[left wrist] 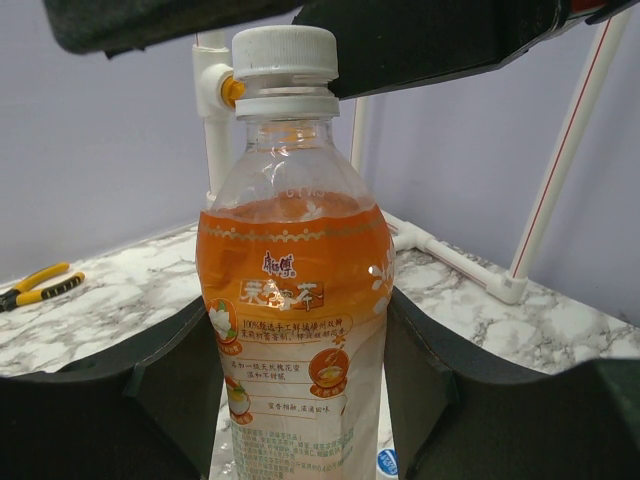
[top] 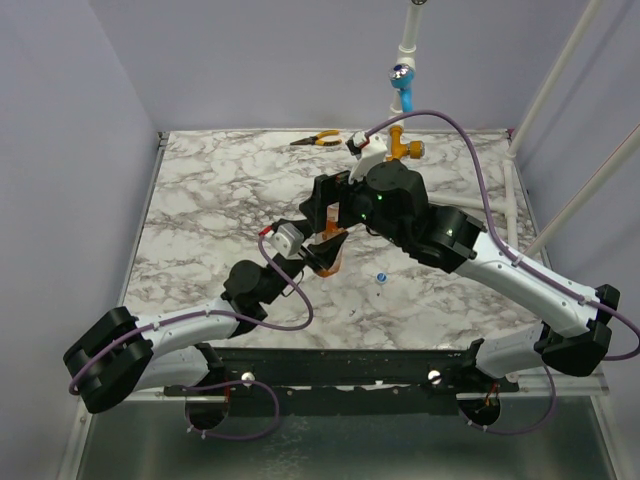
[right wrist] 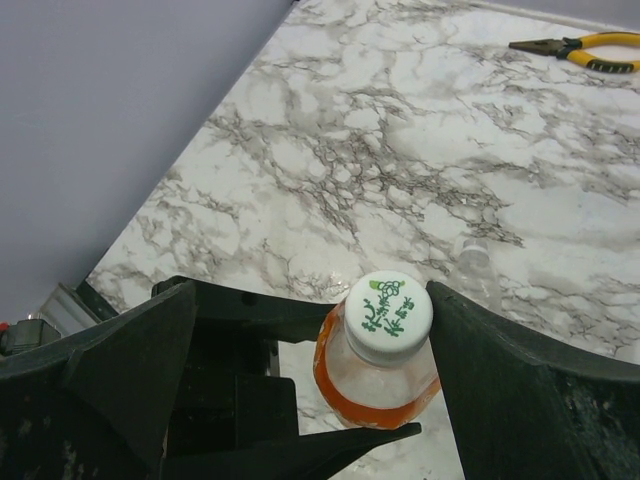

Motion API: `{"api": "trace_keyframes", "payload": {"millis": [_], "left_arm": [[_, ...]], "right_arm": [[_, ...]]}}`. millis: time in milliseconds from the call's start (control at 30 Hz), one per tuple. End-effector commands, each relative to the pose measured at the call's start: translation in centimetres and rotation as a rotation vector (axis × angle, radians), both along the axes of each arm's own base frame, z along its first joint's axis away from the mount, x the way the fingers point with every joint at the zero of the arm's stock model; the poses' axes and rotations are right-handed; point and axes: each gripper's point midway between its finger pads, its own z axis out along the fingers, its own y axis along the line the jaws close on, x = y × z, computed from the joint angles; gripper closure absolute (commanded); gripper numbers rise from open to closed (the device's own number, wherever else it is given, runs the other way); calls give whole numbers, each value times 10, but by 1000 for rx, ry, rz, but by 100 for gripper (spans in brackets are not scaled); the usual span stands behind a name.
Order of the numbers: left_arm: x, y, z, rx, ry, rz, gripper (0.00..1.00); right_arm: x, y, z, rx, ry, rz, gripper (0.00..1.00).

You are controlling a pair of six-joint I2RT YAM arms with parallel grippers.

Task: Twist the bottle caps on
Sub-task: Screw the bottle cap onto the plastic bottle.

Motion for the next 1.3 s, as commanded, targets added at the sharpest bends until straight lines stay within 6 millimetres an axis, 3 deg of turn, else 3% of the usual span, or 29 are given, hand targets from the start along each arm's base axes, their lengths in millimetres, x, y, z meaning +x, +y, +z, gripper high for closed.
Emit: {"api": "trace_keyframes", "payload": {"millis": [0, 233, 700, 1000, 1267], "left_arm": [[0, 1, 3, -9, -1, -14, 64], [3, 4, 5, -9, -6, -10, 64], [-16, 4, 20, -10, -60, -81, 64], [-19, 7, 18, 1, -58, -84, 65], [-21, 10, 23, -6, -73, -81, 65]], "right_arm": [[-9, -5, 13, 15, -15, -2, 0], [-12, -12, 16, 16, -14, -13, 0], [-11, -42, 33, 31, -43, -96, 0], [-2, -47, 64, 93, -31, -103, 0], [22, -55, 41, 38, 48, -190, 0]]}}
